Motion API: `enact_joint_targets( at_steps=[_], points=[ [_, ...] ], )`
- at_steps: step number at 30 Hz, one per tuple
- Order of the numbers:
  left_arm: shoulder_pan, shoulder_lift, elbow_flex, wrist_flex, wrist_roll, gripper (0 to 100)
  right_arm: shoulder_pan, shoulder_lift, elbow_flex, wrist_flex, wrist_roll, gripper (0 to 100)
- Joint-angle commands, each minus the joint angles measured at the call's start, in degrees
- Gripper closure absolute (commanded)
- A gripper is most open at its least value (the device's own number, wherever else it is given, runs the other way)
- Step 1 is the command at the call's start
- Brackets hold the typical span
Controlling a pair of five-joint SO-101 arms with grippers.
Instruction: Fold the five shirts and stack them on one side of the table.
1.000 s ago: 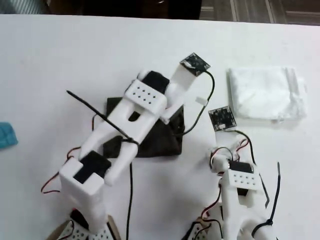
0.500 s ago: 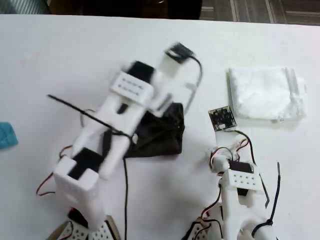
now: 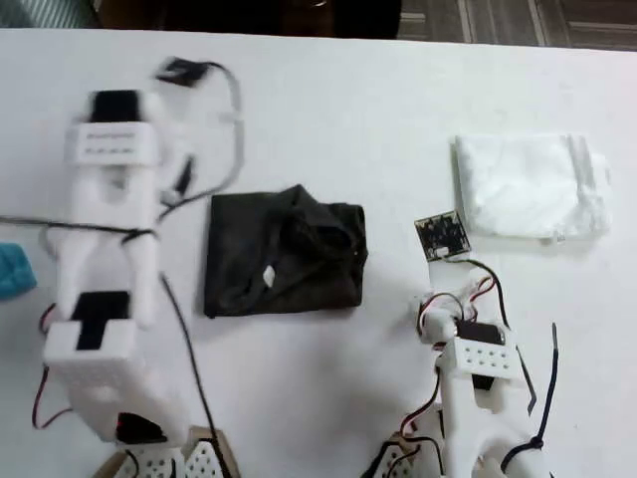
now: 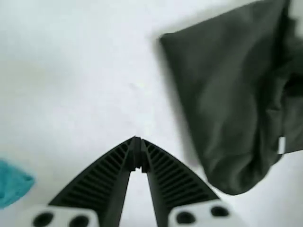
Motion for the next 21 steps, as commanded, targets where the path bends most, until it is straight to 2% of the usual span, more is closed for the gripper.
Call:
enact_joint_targets(
  at_steps=[1, 4, 7, 11, 17, 21],
  points=[
    [-8.26, -8.35, 1.54, 0.62, -1.93, 97, 0.13, -2.07, -0.62, 0.92, 0.09, 97.8],
    [-14.95, -12.92, 8.92, -0.09, -3.52, 97, 0.13, -2.24, -0.62, 1.19, 0.18, 97.8],
    [-21.80, -18.37, 20.18, -5.45, -4.04, 97, 0.13, -4.53, -0.26, 1.45, 0.18, 97.8],
    [-27.78, -27.69, 42.33, -19.08, -6.15, 97, 0.04, -10.42, 2.20, 3.47, 0.09, 97.8],
    [-31.91, -43.16, 74.59, -42.99, -6.24, 97, 0.04, -19.38, 6.33, 4.26, -0.18, 97.8],
    [-32.35, -49.14, 85.76, -50.64, -5.98, 97, -4.62, -21.14, 4.66, 10.33, -0.18, 97.8]
  ],
)
